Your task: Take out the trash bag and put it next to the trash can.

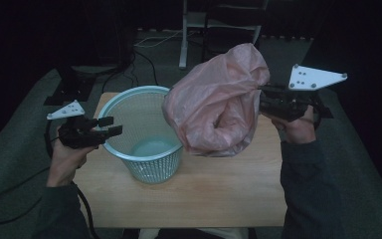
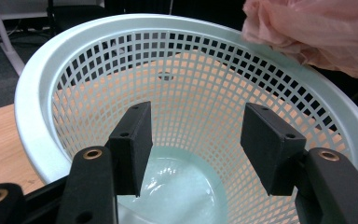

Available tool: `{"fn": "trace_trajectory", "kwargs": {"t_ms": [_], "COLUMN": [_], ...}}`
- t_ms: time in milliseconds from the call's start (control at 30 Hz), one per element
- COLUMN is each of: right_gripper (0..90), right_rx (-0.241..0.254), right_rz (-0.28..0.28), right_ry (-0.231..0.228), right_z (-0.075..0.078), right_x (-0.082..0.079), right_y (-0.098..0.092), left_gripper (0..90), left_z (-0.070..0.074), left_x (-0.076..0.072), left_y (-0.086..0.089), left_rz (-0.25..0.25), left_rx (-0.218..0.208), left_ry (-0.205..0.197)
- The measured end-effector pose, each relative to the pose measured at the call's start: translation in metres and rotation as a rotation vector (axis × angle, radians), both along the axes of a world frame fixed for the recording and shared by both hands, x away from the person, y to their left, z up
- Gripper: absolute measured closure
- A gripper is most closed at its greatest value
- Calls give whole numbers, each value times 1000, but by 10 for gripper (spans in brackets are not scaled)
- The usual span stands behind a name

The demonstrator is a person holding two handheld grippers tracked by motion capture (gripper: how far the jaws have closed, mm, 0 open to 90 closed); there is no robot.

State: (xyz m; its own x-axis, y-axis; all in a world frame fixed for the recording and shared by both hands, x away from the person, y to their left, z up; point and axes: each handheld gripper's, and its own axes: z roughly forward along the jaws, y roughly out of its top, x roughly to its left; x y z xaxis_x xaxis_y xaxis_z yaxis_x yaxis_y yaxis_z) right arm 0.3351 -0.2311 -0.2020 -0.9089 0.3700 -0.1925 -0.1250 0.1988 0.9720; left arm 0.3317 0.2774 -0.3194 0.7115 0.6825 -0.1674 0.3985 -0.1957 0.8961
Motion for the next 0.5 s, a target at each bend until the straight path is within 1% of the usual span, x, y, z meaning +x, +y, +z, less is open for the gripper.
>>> {"fn": "trace_trajectory", "kwargs": {"t_ms": [167, 367, 433, 500], "right_gripper": [867, 868, 867, 868], "right_rx": [-13, 1, -1, -14], "right_rz": [-15, -38, -43, -52], "right_ry": [-1, 0, 0, 2], "right_z": [-2, -2, -2, -4], "right_x": [-3, -6, -7, -7], "right_y": [-10, -25, -29, -31], "left_gripper": [435, 435, 435, 435], "left_z": [0, 0, 0, 0], "left_x": [0, 0, -1, -1], "left_y": [0, 1, 1, 1], "left_rz": [-4, -5, -5, -6], "left_rx": [3, -1, -3, -2], "left_ry": [1, 1, 0, 2]}}
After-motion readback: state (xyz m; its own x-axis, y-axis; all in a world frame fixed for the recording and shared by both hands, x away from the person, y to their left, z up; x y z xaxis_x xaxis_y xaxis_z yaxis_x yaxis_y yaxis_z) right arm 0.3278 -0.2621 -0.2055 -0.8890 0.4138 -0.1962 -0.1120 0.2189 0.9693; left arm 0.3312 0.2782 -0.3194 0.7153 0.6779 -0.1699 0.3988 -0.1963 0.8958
